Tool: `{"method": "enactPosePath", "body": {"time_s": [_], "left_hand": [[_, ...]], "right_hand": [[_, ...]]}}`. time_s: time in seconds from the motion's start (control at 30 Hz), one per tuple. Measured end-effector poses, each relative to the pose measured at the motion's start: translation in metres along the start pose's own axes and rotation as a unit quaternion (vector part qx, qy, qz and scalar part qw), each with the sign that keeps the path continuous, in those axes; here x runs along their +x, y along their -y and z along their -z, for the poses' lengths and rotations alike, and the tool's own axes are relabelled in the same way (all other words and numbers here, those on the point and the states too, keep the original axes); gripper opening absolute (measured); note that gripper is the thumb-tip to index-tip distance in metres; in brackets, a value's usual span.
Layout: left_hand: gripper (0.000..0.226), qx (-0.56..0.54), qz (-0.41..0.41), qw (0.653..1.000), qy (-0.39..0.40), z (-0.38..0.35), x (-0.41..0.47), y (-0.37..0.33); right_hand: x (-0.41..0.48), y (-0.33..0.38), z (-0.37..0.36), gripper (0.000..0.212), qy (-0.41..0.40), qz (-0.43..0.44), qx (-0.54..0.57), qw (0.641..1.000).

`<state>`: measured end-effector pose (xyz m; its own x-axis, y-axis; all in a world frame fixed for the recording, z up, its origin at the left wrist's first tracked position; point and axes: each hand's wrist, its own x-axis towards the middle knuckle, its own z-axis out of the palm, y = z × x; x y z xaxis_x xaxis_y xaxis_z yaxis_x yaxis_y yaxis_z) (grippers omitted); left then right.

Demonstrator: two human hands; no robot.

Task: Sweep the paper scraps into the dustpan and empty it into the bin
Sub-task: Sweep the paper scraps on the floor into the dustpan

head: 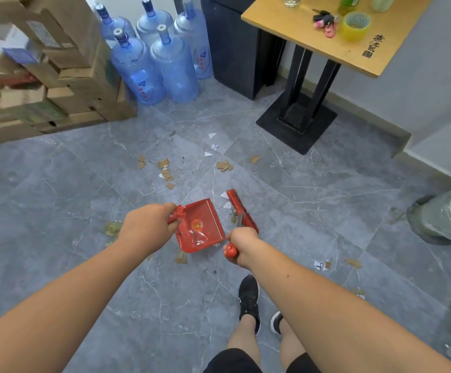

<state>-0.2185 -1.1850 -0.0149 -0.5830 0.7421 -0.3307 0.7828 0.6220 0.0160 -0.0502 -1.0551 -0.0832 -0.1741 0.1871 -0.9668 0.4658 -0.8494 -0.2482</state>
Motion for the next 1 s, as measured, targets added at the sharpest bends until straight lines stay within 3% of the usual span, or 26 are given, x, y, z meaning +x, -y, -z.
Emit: {"method": "enactPosePath", "body": {"time_s": [0.27, 0.5, 1.0], "left_hand": [[0.028, 0.019, -0.054, 0.998, -0.001, 0.010, 0.007, -0.027], [0.028, 0.054, -0.142, 0.988, 0.000, 0.023, 0.028, -0.079], [0.035, 0.085, -0.361, 0.929, -0.019, 0.025, 0.044, -0.317]], "right_hand": [[0.002, 0.023, 0.026, 0.016, 0.015, -0.001, 0.004, 1.000], [-0.019, 0.033, 0.082, 0.014, 0.002, 0.014, 0.080, 0.997], [-0.072, -0.015, 0.288, 0.017, -0.098, 0.073, 0.305, 0.944]]}}
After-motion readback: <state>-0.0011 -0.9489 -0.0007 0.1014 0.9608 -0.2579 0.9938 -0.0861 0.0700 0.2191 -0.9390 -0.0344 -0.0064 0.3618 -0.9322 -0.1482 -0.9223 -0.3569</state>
